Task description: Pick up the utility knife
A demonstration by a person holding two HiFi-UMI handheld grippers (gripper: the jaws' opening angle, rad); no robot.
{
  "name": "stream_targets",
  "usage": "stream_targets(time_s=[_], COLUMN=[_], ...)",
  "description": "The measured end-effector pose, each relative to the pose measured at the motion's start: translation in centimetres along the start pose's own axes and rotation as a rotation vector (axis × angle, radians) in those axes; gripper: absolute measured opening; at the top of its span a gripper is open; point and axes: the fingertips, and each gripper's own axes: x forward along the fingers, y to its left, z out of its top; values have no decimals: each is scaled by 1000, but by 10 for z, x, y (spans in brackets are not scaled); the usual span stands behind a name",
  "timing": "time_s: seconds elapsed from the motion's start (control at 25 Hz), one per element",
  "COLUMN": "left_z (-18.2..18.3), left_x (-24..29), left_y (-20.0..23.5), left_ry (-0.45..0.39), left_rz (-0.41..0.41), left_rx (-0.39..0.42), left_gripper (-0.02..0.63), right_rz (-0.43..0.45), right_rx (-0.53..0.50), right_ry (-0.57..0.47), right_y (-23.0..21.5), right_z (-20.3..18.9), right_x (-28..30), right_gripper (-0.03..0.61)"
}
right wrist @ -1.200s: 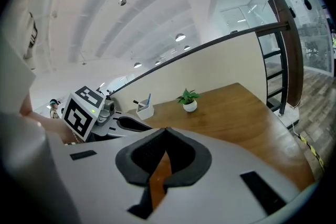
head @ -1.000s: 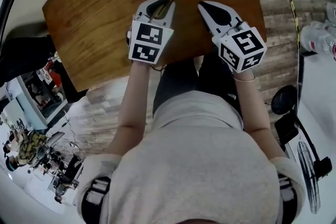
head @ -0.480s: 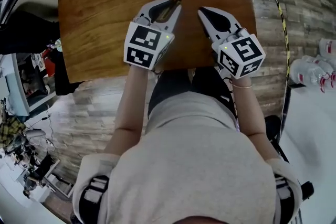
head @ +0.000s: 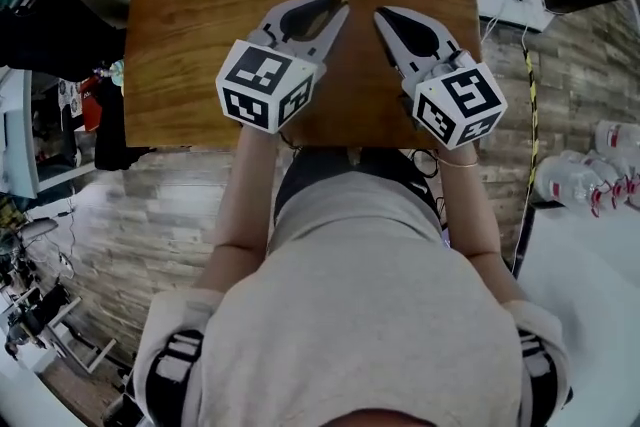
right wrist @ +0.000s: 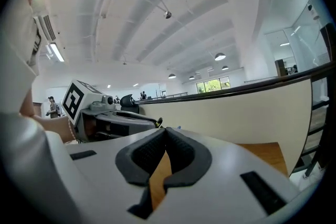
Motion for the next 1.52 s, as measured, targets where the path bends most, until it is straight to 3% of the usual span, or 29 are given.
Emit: stream_targets(time_s=[0.4, 0.88, 1.52], left_z=[38, 36, -11], left_x=[-31, -69, -85], left_y=[7, 15, 4], left_ry=[-159, -254, -209], left_rz=[33, 64, 68], left_rx=[-48, -139, -178], left_gripper=[77, 77, 78], right_rz=[54, 110, 142], right_rx=[-45, -47, -4], right_ry=[-46, -51, 3], right_y=[16, 51, 76], right_z=[27, 31, 1], right_x=[10, 16, 14], right_gripper=[12, 12, 12])
